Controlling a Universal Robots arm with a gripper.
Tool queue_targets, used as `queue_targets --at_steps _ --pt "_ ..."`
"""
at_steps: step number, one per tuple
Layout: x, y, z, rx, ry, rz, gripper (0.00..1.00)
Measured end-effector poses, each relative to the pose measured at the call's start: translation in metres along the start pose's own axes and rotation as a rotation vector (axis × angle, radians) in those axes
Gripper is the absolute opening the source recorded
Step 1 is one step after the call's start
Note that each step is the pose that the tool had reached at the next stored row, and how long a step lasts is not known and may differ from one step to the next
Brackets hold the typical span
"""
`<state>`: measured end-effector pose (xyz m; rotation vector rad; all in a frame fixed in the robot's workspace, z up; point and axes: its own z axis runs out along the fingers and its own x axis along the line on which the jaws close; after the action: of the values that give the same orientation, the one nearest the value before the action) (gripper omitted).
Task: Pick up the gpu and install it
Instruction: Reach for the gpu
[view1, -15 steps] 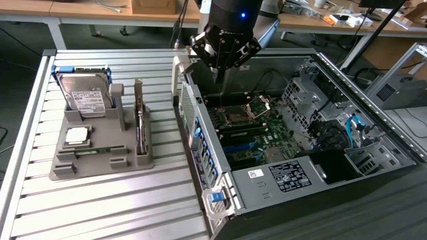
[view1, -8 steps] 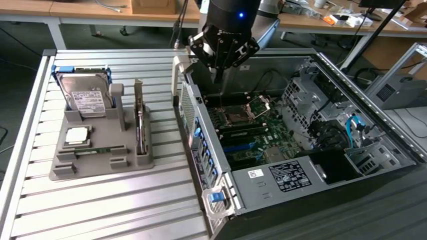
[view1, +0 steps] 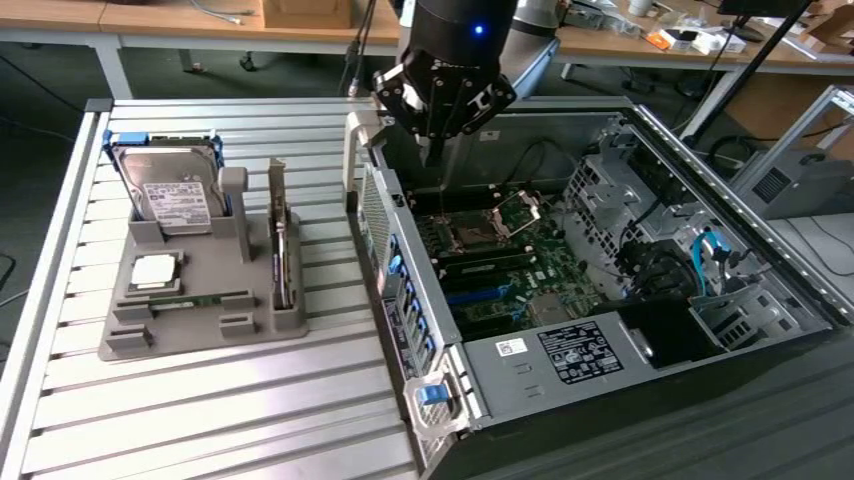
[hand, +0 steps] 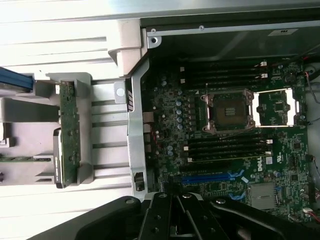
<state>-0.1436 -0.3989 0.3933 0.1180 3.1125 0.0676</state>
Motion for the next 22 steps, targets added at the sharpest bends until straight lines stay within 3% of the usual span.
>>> queue_targets --at_steps 22 --pt "0.0051 -0.0004 -0.0001 0.0 0.0 0.0 0.11"
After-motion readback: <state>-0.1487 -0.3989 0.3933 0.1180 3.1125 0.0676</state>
